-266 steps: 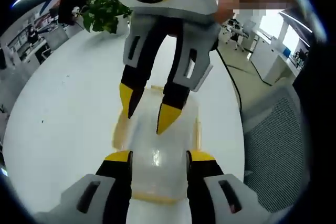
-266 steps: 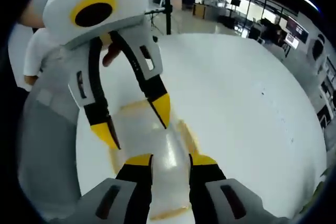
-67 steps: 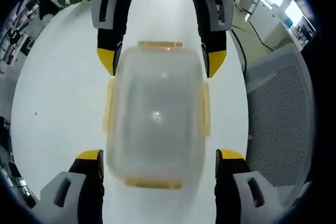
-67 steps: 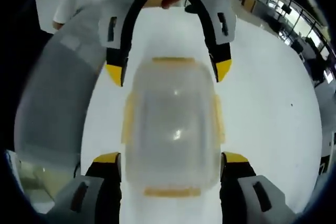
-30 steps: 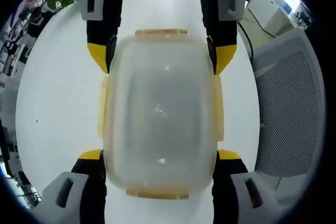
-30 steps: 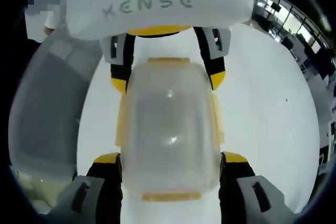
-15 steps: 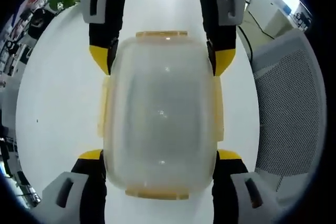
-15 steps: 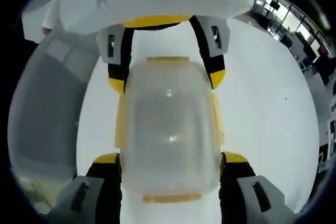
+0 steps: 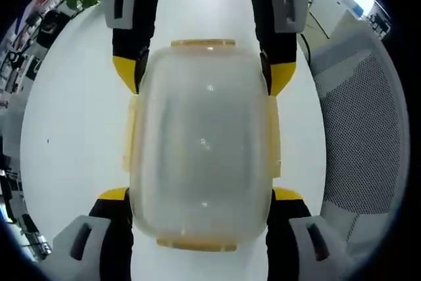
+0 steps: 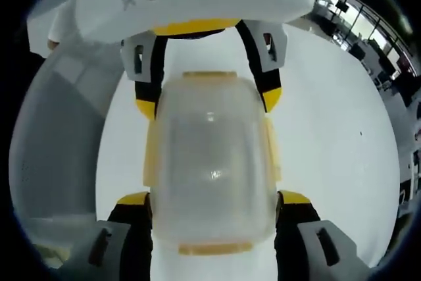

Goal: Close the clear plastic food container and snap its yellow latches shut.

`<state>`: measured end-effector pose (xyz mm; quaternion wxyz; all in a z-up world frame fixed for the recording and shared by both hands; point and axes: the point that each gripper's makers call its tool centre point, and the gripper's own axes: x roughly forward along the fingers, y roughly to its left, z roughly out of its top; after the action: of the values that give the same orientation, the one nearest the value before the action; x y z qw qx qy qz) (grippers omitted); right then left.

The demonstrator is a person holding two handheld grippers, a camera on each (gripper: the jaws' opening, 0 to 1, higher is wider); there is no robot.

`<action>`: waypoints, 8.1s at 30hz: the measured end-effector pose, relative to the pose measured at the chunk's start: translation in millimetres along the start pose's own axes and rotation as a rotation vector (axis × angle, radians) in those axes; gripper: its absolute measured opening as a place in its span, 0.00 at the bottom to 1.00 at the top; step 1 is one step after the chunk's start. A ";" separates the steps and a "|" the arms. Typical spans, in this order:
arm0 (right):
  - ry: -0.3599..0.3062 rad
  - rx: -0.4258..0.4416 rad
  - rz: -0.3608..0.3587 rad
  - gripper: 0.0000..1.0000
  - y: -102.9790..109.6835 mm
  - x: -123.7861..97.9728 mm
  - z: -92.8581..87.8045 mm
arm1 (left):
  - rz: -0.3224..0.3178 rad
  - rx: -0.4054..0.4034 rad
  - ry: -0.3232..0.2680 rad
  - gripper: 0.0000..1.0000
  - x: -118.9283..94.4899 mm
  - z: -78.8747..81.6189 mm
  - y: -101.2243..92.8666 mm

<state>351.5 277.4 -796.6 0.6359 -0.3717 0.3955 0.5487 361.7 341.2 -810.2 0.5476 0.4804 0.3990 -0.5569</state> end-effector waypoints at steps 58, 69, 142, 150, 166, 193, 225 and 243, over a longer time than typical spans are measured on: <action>0.045 0.015 -0.010 0.78 5.1 39.4 78.5 | 0.005 -0.021 -0.036 0.86 -16.7 -84.1 -0.9; 0.053 0.013 -0.013 0.79 2.9 39.5 78.8 | 0.018 -0.024 -0.043 0.87 -16.7 -84.0 1.2; -0.002 0.010 -0.007 0.80 -51.6 41.8 80.4 | -0.006 -0.045 -0.054 0.90 -8.3 -82.7 55.4; -0.002 0.009 -0.009 0.80 -58.9 42.8 80.0 | -0.004 -0.049 -0.054 0.90 -7.7 -82.4 61.3; -0.002 0.006 -0.009 0.80 -78.1 41.9 80.5 | -0.004 -0.055 -0.051 0.90 -7.4 -81.0 80.9; 0.032 0.004 -0.007 0.80 -95.7 42.1 76.0 | 0.002 -0.061 -0.066 0.90 -5.7 -77.1 97.6; -0.342 0.126 -0.097 0.94 -98.0 29.4 90.7 | 0.061 -0.110 -0.293 0.99 -10.3 -66.1 98.8; -0.701 0.398 -0.371 0.93 -106.1 7.9 96.6 | 0.301 -0.393 -0.729 0.99 -35.0 -57.3 110.0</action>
<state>466.6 355.3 -760.0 0.8784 -0.0983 0.1806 0.4315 474.4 395.7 -779.8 0.8086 0.1921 0.2034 -0.5175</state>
